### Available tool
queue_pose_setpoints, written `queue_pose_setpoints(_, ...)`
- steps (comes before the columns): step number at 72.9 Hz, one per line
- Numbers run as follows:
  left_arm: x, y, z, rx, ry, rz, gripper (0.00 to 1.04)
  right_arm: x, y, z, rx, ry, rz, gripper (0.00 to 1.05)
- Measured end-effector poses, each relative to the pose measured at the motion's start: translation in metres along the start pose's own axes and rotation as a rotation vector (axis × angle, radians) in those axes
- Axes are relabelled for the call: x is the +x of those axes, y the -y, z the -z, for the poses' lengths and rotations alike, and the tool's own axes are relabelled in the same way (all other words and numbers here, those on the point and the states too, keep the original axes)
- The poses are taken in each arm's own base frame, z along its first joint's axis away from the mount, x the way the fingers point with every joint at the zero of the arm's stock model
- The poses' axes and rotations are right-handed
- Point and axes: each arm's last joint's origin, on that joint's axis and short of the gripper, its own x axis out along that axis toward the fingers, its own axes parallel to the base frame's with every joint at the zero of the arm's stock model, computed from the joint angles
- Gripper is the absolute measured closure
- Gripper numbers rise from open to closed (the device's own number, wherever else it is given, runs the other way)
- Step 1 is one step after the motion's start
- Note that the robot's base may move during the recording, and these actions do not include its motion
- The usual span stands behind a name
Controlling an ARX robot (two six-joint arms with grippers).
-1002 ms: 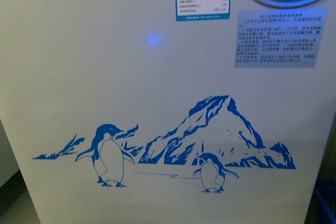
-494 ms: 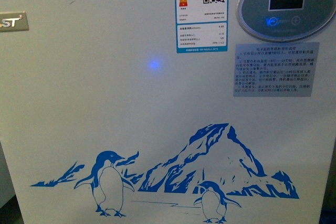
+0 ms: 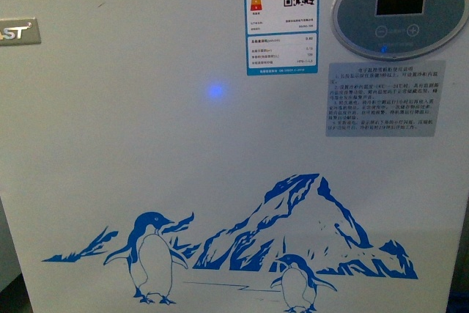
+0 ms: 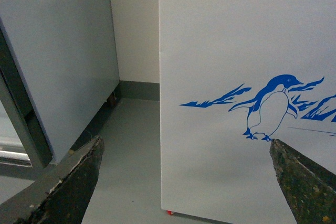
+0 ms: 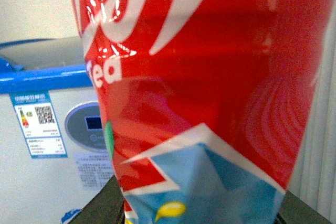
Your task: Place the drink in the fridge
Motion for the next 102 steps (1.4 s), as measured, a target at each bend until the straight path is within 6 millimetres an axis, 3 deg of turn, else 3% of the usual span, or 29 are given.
queue_pose_setpoints(102,0.0,0.0,0.0,0.0,0.0,0.0,0.08,0.0002,0.0004,0.0025,-0.014,-0.005,0.009,0.66)
